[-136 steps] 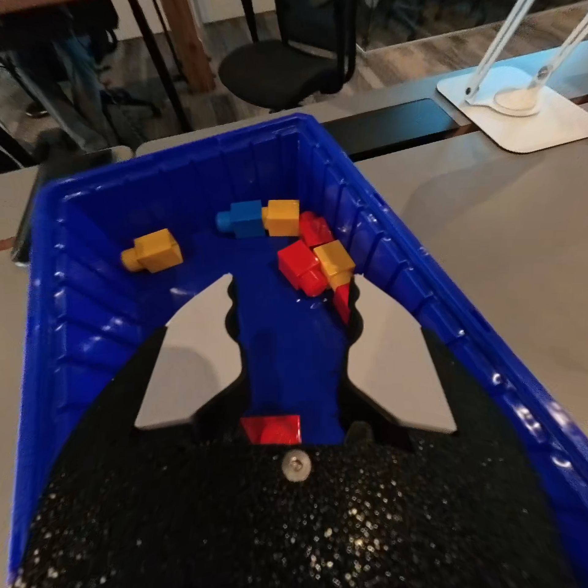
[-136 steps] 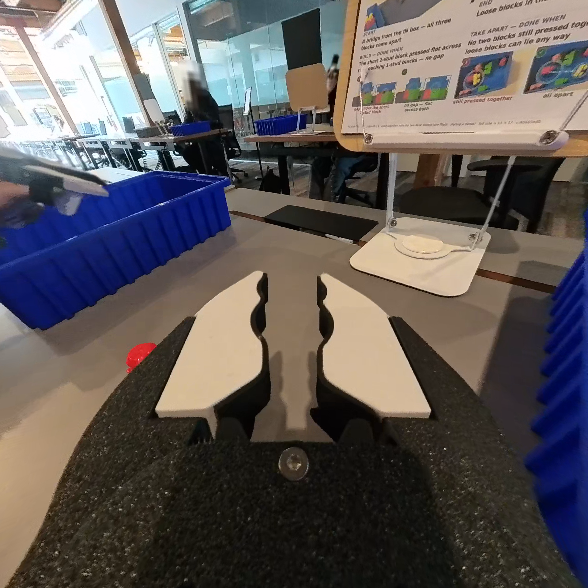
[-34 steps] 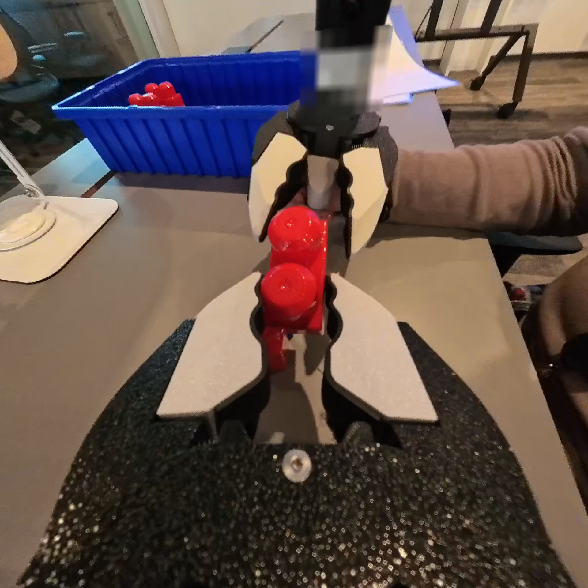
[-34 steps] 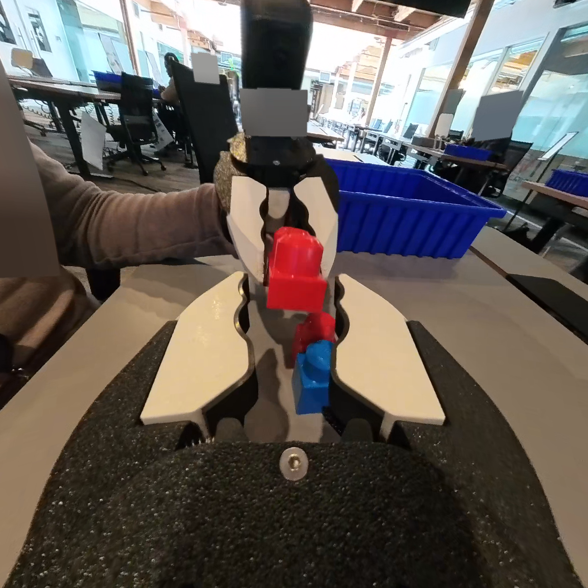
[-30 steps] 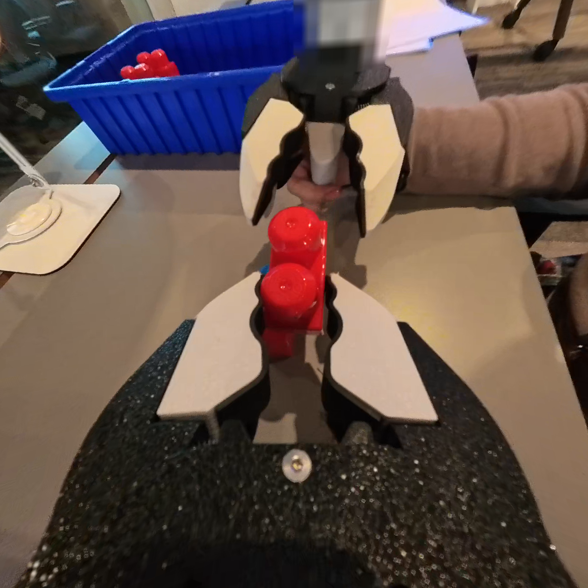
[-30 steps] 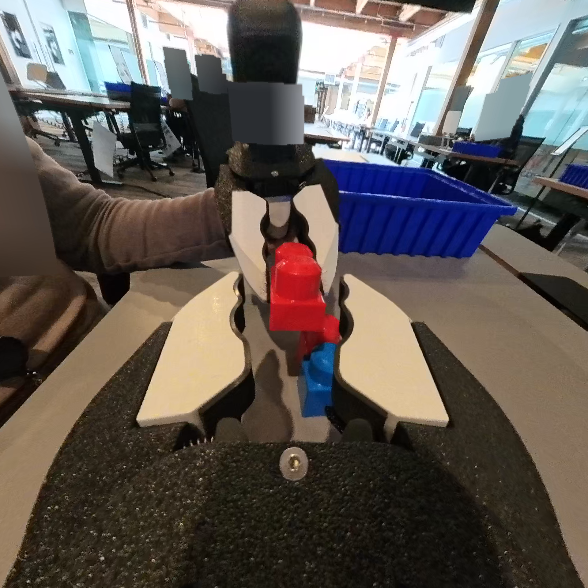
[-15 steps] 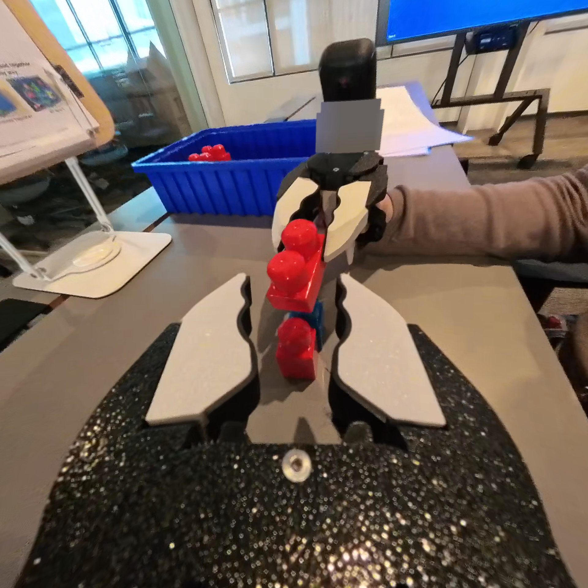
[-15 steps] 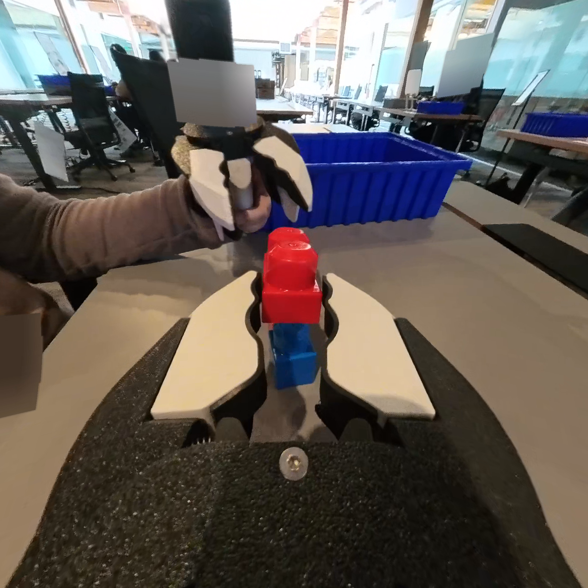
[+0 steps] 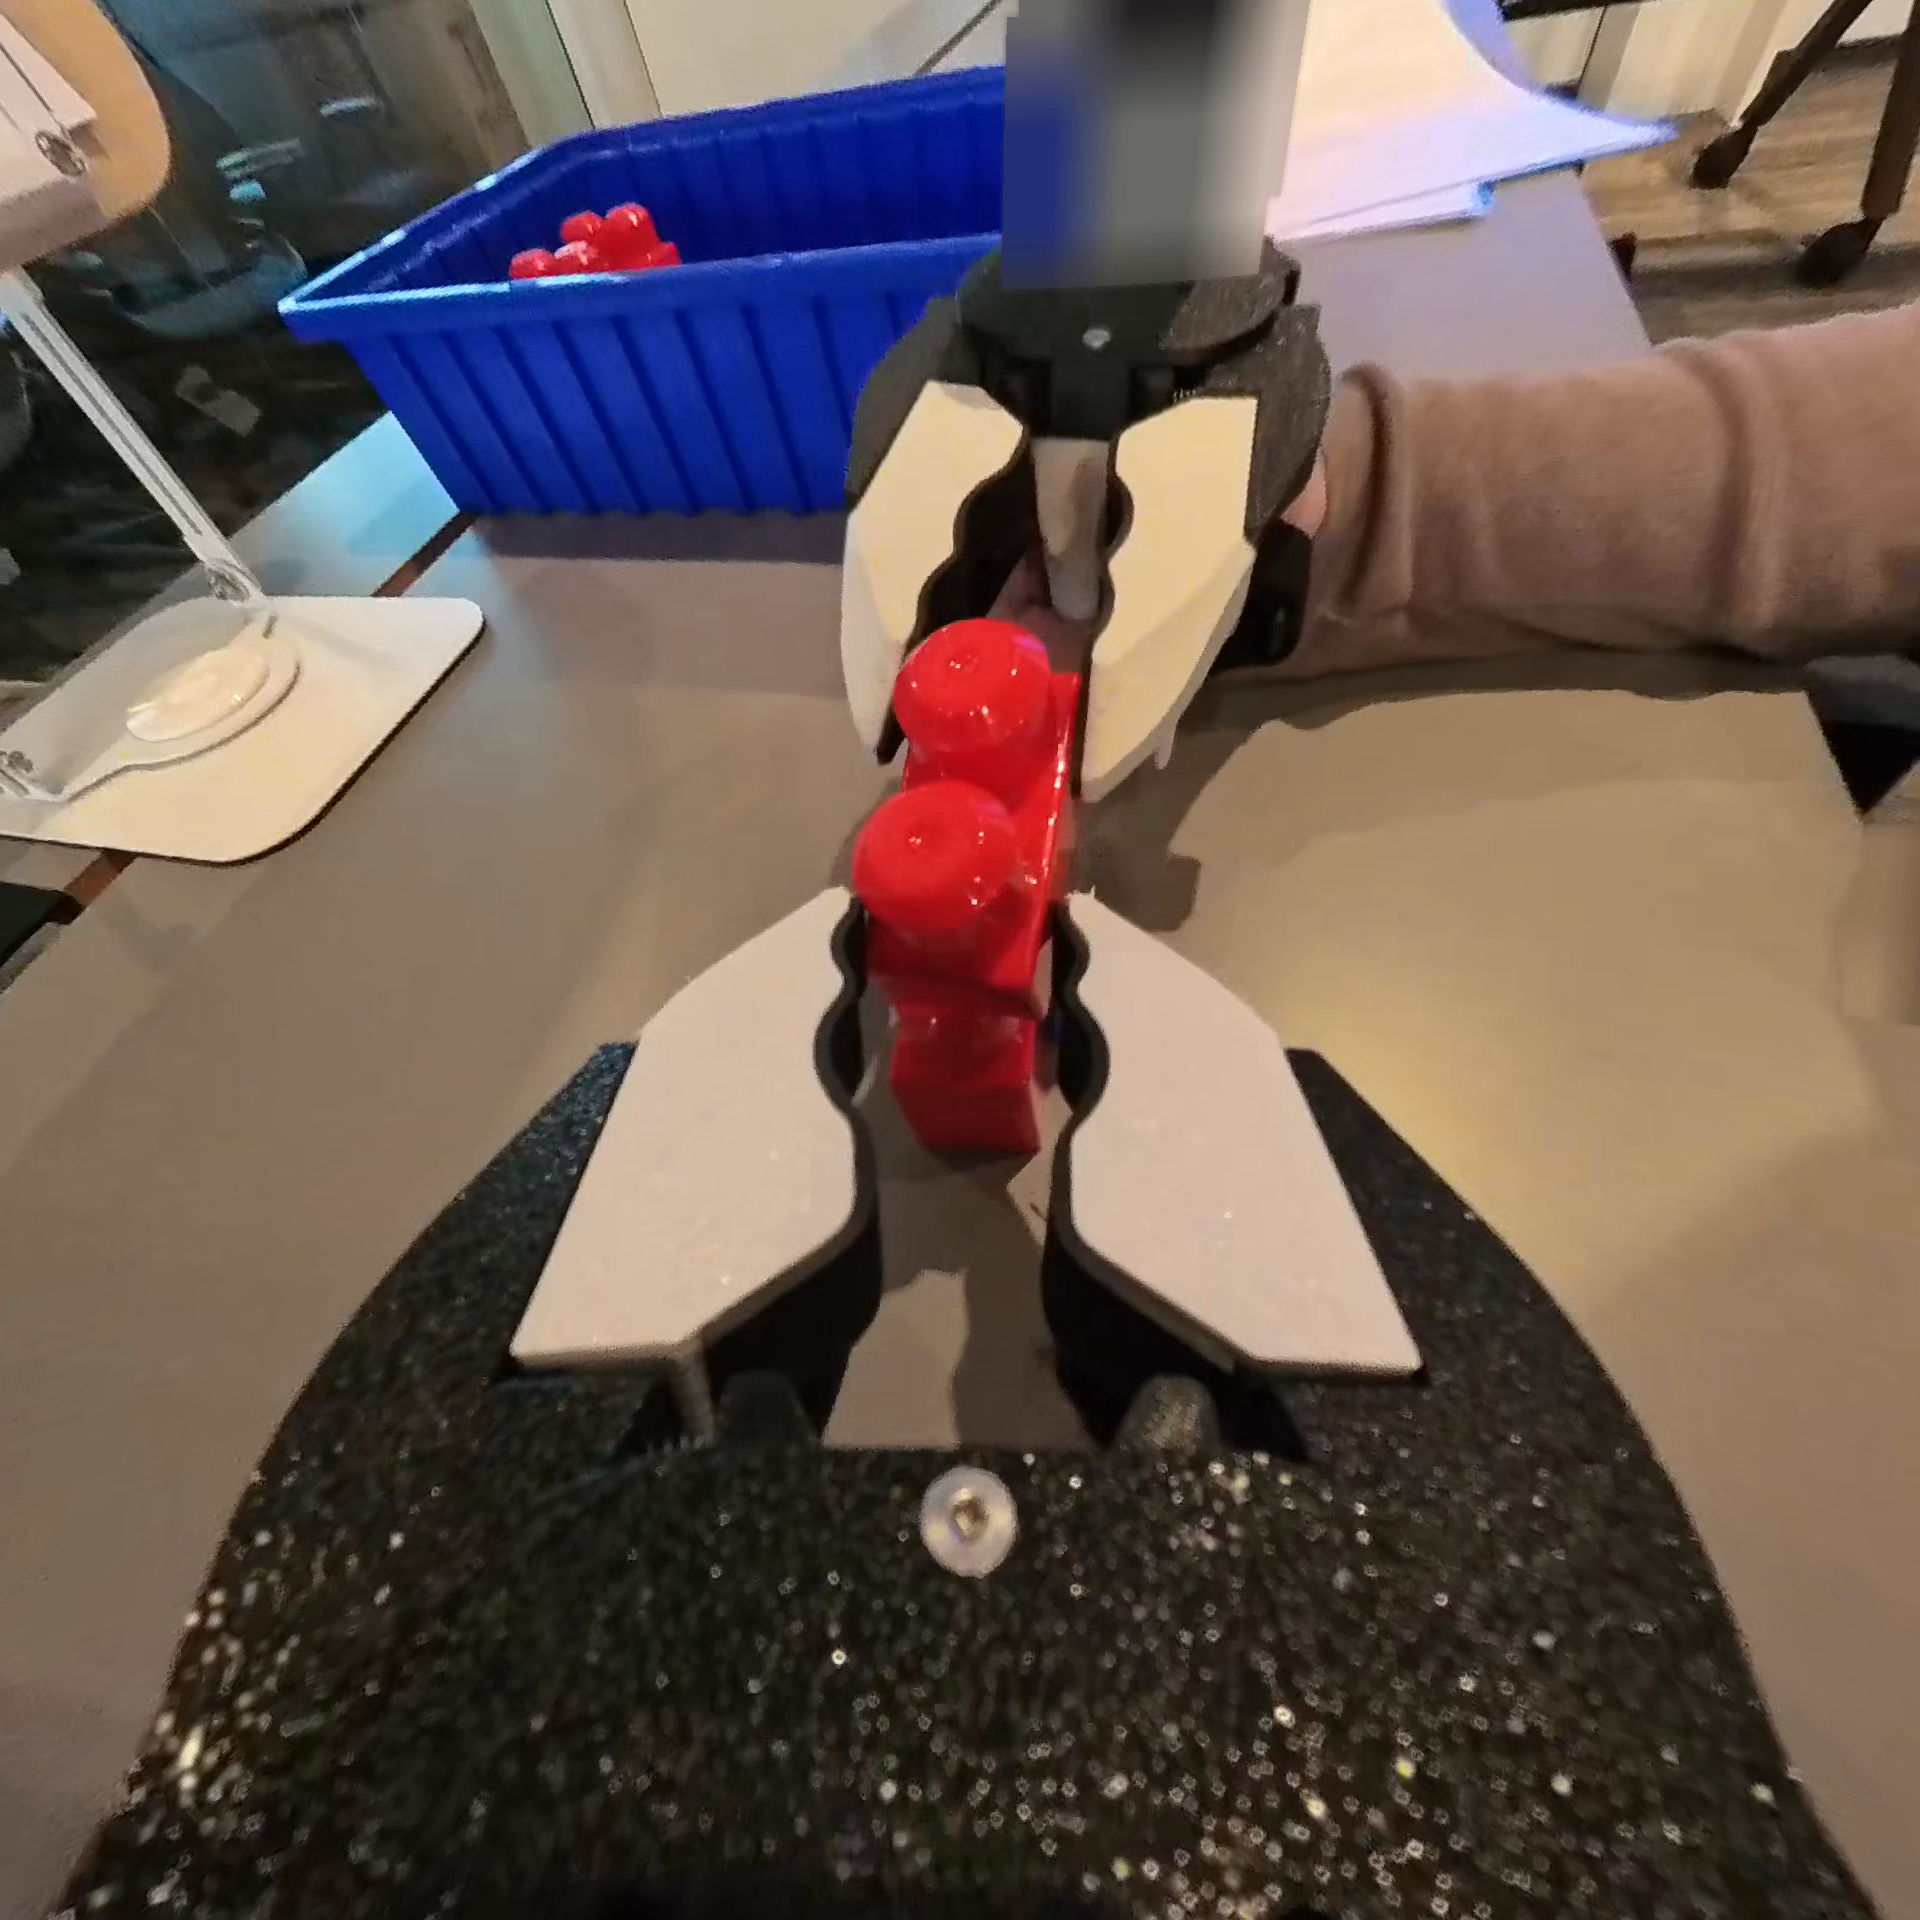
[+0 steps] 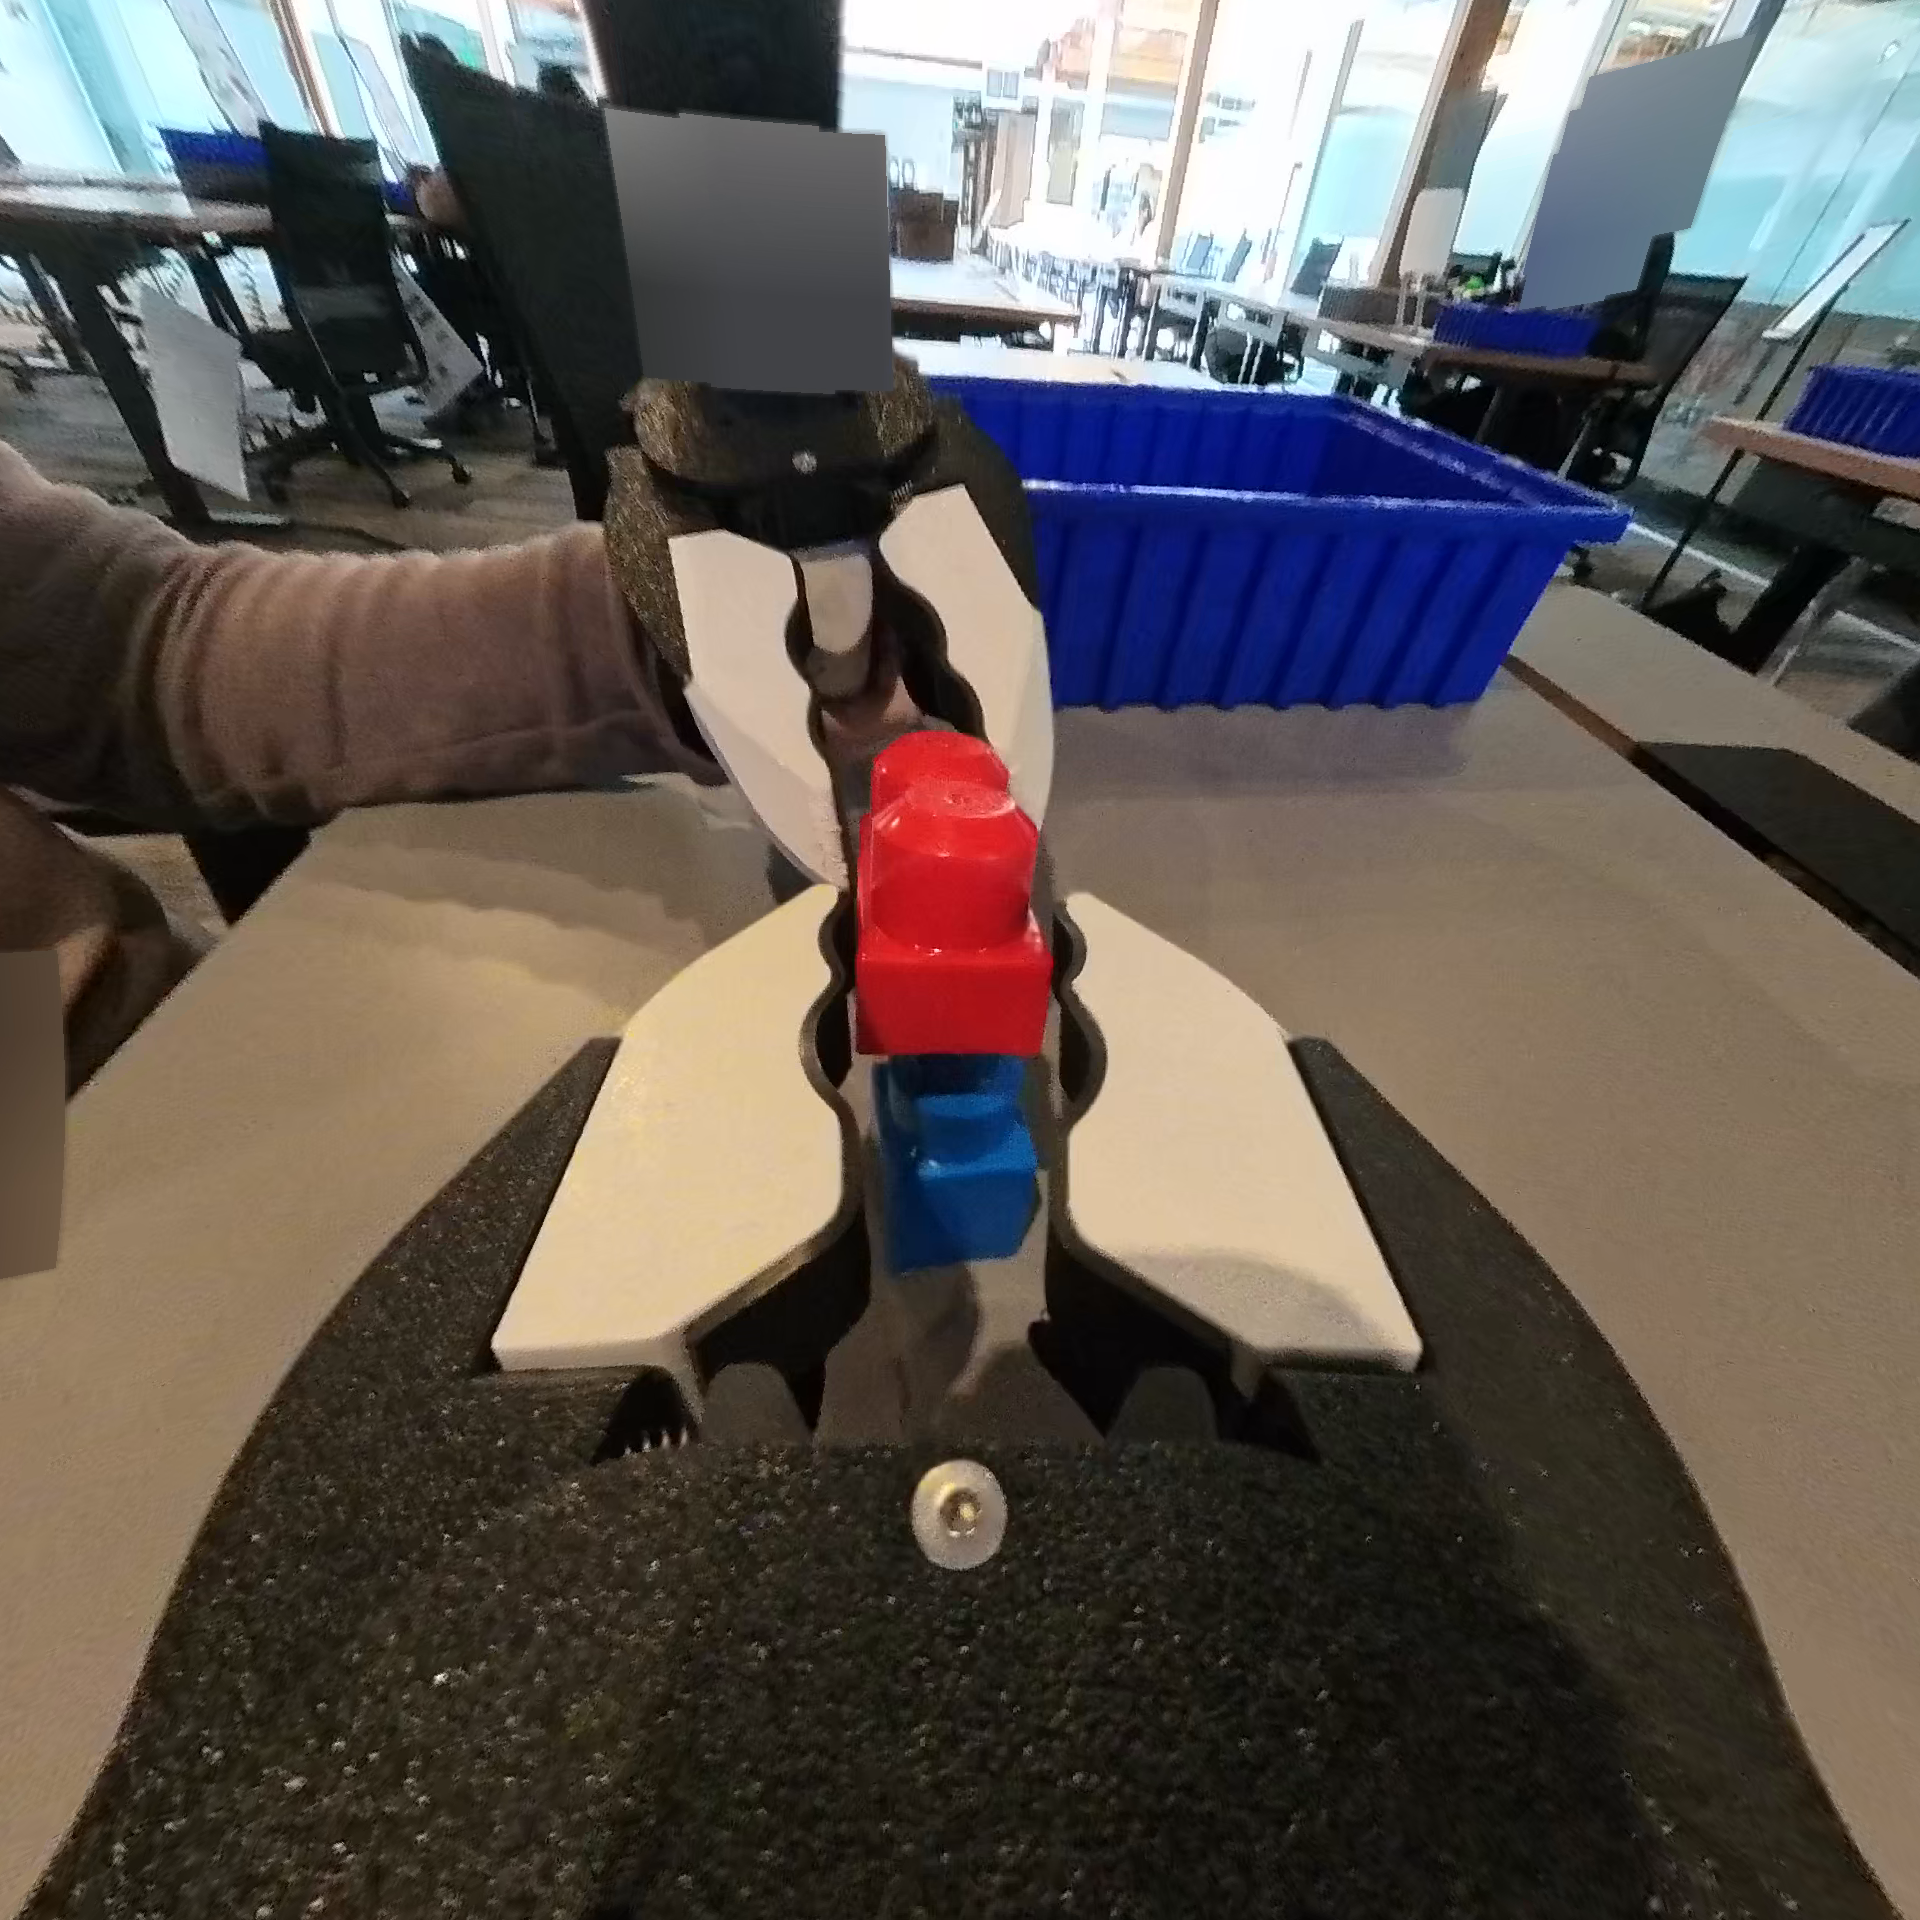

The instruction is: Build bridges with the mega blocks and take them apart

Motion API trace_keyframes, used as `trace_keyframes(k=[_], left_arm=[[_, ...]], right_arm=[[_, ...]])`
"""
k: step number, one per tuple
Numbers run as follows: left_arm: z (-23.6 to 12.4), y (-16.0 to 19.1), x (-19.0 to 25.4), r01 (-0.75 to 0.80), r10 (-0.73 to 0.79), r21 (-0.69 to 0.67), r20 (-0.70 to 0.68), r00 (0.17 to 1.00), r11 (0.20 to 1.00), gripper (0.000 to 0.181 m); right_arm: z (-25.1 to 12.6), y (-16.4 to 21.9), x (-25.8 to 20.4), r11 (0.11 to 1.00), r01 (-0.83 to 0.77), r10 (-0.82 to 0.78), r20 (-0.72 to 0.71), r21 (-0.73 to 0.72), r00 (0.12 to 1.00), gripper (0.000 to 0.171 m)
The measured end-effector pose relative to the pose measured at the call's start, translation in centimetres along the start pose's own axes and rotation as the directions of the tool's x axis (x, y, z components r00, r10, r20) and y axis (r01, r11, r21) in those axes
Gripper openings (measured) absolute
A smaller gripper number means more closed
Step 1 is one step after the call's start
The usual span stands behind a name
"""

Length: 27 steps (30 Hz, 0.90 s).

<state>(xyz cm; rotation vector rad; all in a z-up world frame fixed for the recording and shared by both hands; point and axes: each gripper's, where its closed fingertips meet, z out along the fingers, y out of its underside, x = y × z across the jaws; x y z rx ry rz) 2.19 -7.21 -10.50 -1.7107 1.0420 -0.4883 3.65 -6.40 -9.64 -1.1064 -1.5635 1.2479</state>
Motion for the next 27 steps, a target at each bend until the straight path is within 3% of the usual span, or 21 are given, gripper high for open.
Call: trace_keyframes(k=[11, 16, 19, 23, 25, 27], left_arm=[[1.1, 1.9, -0.2, -0.003, 0.002, -0.153, -0.004, 1.000, 0.988, 0.034], [1.2, 1.9, -0.1, -0.009, 0.006, -0.164, -0.014, 1.000, 0.986, 0.033], [1.2, 1.9, -0.1, 0.004, -0.008, -0.167, -0.025, 1.000, 0.986, 0.033], [1.1, 1.7, -0.1, -0.018, 0.018, -0.154, -0.003, 1.000, 0.988, 0.035], [1.1, 1.0, -0.2, -0.045, 0.049, -0.126, 0.025, 0.998, 0.991, 0.045], [1.1, 0.4, -0.2, -0.048, 0.051, -0.098, 0.029, 0.998, 0.994, 0.041]], right_arm=[[0.2, 2.9, 0.5, 0.990, -0.048, 0.049, 0.004, -0.133, 0.999, 0.036], [0.1, 2.8, 0.4, 0.991, -0.027, 0.027, 0.004, -0.130, 1.000, 0.036], [0.0, 1.2, 0.2, 0.998, 0.010, -0.011, -0.012, -0.067, 1.000, 0.049], [0.0, 1.7, 0.2, 0.992, 0.027, -0.029, -0.013, -0.127, 0.999, 0.035], [0.1, 1.9, 0.1, 0.992, 0.010, -0.010, 0.000, -0.128, 1.000, 0.032], [0.1, 1.9, 0.1, 0.991, -0.005, 0.006, 0.003, -0.131, 1.000, 0.030]])
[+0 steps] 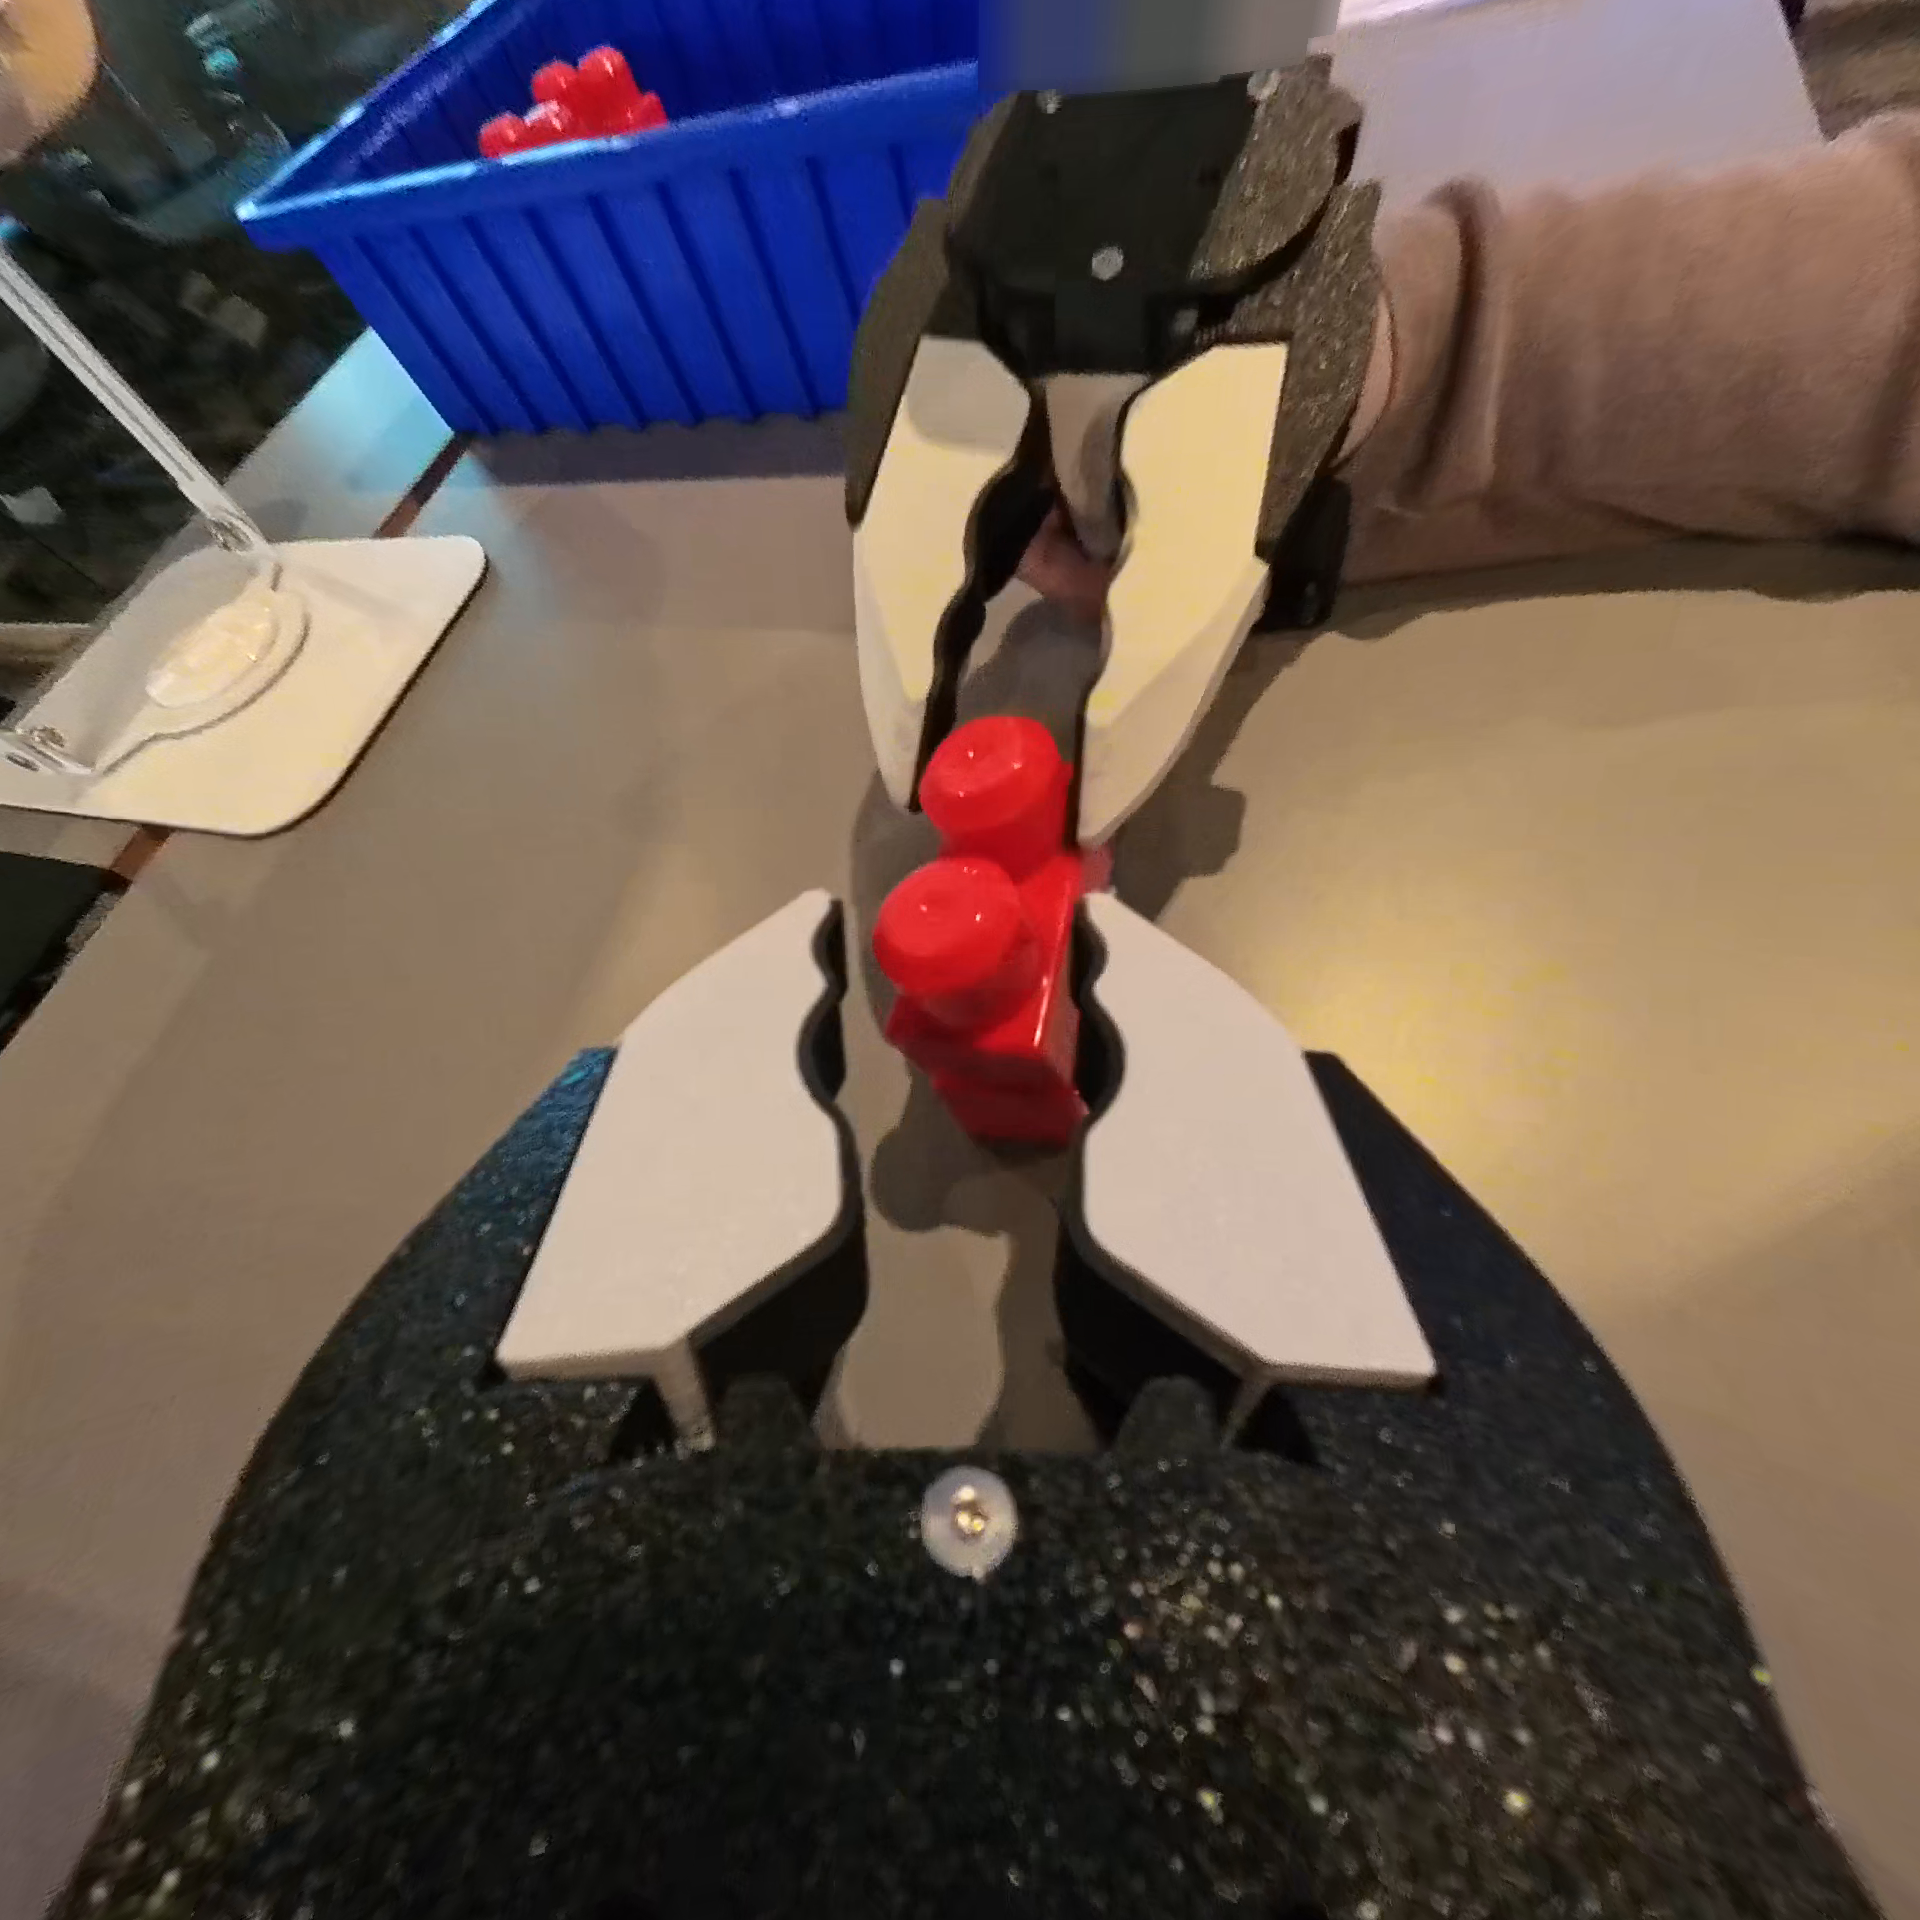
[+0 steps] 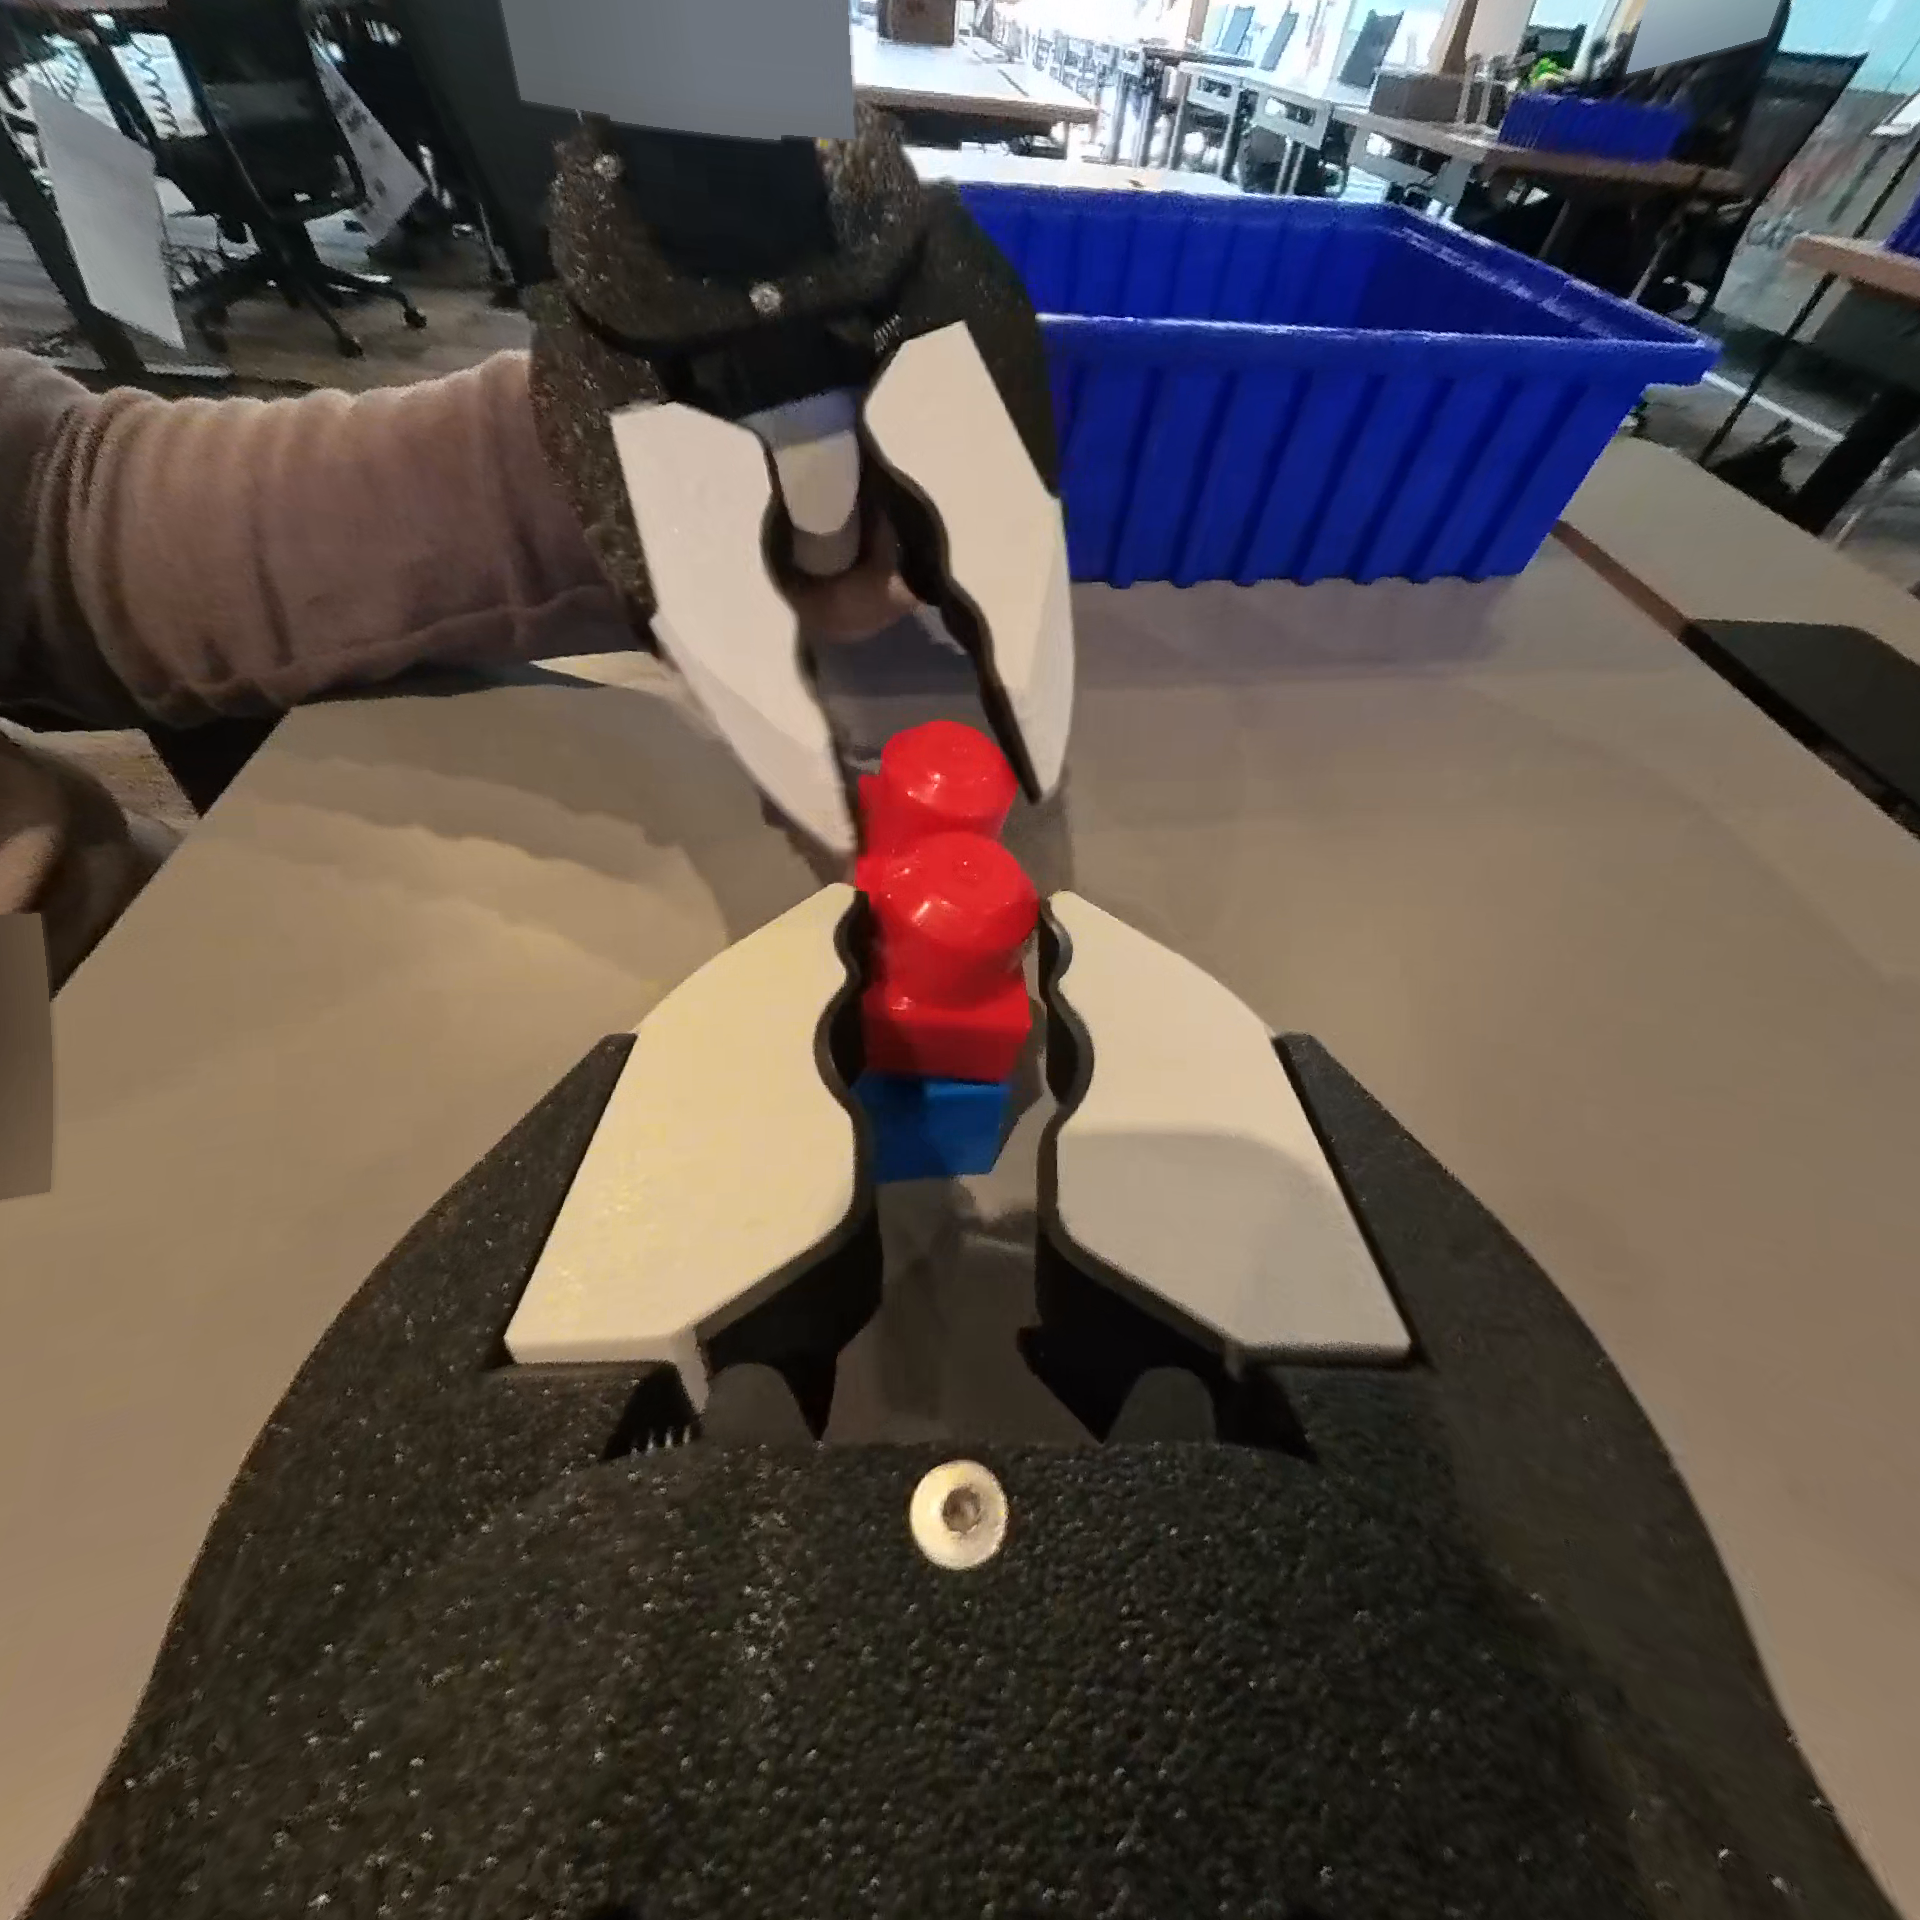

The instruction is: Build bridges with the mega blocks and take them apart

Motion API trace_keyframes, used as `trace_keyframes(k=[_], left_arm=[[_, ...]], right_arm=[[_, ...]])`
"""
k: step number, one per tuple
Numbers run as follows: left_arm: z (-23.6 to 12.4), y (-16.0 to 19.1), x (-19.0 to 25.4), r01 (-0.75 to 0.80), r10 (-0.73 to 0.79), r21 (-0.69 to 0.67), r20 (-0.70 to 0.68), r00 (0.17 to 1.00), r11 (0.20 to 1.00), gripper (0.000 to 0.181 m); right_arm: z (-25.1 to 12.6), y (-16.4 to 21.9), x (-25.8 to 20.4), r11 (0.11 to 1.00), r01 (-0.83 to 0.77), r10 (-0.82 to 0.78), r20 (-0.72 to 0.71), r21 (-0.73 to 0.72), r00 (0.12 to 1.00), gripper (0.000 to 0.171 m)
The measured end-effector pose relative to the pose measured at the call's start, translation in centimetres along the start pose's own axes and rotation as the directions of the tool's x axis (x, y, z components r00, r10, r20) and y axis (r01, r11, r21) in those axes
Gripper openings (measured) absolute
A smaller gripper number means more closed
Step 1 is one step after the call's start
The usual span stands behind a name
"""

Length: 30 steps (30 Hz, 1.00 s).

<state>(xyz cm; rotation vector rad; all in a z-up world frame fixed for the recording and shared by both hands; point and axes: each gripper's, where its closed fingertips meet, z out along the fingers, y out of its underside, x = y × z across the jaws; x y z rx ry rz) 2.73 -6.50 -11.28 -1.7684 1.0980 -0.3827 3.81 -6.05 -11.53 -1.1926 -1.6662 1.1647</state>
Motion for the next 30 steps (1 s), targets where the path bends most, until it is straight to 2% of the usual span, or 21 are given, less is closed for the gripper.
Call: trace_keyframes(k=[2, 13, 15, 20, 25, 30], left_arm=[[-0.1, -0.1, 0.0, 0.003, -0.003, 0.010, 0.000, 1.000, 1.000, 0.030], [-0.5, 0.0, 0.4, -0.005, 0.005, -0.007, 0.002, 1.000, 1.000, 0.029], [-0.4, 0.1, 0.3, 0.002, -0.002, -0.021, 0.012, 1.000, 1.000, 0.036], [-0.8, 0.5, 0.5, 0.045, -0.047, -0.042, -0.027, 0.999, 0.998, 0.038], [-1.3, 1.0, 1.3, 0.130, -0.137, -0.073, -0.108, 0.985, 0.989, 0.059], [-0.5, 2.5, 1.3, 0.068, -0.076, -0.122, -0.068, 0.995, 0.990, 0.042]], right_arm=[[0.0, 0.0, -0.1, 1.000, 0.005, -0.005, 0.005, -0.003, 1.000, 0.030], [0.3, -0.2, -0.7, 0.997, 0.071, -0.069, 0.036, -0.035, 0.997, 0.030], [0.3, -0.2, -0.7, 0.996, 0.083, -0.081, 0.050, -0.035, 0.995, 0.030], [0.3, -0.3, -0.9, 0.990, 0.138, -0.136, 0.074, -0.033, 0.988, 0.030], [0.3, -0.3, -1.0, 0.991, 0.133, -0.131, 0.083, -0.024, 0.988, 0.030], [0.4, -0.3, -0.9, 0.993, 0.114, -0.113, 0.082, -0.014, 0.990, 0.030]])
